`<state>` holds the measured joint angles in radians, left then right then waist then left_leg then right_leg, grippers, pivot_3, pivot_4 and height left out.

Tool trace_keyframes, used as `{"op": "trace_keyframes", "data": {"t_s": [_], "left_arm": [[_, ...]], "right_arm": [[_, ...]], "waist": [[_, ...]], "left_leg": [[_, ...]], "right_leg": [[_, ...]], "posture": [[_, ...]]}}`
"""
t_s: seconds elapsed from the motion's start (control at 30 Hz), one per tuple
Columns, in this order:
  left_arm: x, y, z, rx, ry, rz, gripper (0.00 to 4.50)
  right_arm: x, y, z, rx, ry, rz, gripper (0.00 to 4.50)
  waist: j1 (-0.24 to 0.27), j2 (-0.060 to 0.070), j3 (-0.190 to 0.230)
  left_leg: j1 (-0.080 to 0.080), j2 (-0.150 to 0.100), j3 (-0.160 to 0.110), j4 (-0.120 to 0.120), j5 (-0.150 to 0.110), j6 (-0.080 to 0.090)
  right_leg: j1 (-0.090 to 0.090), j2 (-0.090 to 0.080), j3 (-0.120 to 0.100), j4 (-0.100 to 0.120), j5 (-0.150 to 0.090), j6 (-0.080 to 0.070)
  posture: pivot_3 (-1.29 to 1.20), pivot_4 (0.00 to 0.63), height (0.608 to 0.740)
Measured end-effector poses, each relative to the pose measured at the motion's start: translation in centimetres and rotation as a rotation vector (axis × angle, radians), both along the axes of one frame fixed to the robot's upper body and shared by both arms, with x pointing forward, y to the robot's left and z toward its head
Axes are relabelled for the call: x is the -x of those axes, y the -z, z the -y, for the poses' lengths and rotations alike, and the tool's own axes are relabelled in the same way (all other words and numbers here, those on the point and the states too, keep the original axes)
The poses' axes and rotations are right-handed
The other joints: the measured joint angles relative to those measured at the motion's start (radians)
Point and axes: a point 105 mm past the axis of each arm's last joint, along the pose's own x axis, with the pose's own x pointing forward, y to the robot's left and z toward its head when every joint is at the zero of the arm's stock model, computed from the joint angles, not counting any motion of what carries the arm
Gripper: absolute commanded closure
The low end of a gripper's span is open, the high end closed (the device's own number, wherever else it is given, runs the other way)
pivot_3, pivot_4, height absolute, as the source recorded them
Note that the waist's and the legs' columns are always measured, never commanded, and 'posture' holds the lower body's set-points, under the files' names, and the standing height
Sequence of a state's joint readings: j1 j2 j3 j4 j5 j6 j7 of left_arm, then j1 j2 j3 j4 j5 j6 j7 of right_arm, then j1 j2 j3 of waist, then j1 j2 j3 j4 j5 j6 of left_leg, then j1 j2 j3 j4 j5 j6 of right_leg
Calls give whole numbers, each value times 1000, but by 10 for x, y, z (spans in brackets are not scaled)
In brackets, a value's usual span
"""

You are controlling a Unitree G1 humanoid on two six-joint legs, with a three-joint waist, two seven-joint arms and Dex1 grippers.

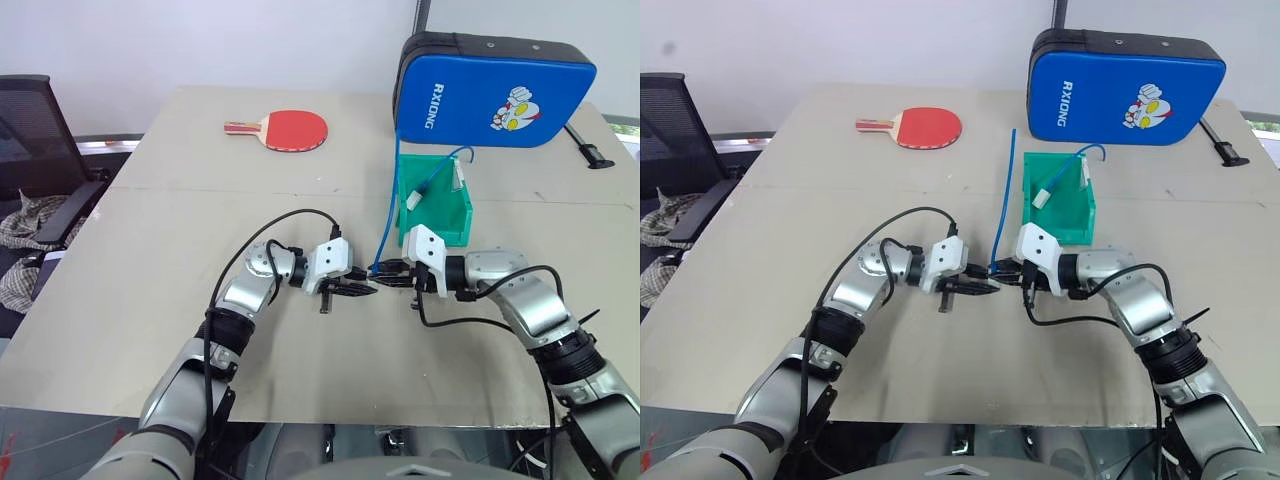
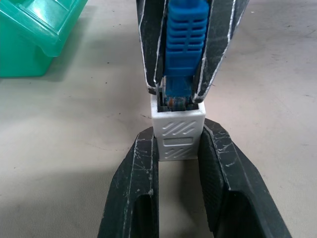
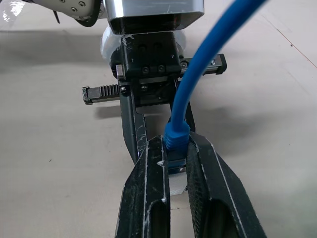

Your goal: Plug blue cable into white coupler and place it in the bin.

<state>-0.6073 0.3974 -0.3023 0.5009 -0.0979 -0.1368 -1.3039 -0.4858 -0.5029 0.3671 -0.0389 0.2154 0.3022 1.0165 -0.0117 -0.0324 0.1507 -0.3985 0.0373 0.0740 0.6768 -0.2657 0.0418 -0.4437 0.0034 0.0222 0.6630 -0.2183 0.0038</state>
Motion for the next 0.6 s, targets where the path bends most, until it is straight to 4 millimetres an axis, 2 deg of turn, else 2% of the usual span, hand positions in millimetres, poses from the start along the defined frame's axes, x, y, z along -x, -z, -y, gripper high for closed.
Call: {"op": "trace_keyframes", "data": {"t_s": [0.33, 0.6], "left_arm": [[0, 1, -1, -1, -3, 5, 4000], [1, 5, -1, -17, -8, 18, 4000]], "right_arm": [[-5, -1, -2, 63, -78, -4, 4500], [-9, 2, -4, 136, -104, -134, 4500]], "waist": [[-1, 0, -1], [-1, 2, -12]], "left_leg": [[1, 0, 0, 0, 0, 0], [5, 0, -1, 0, 0, 0]], "right_leg": [[0, 0, 0, 0, 0, 0], [5, 0, 0, 0, 0, 0]], "posture": [[0, 150, 729], [0, 150, 729]]}}
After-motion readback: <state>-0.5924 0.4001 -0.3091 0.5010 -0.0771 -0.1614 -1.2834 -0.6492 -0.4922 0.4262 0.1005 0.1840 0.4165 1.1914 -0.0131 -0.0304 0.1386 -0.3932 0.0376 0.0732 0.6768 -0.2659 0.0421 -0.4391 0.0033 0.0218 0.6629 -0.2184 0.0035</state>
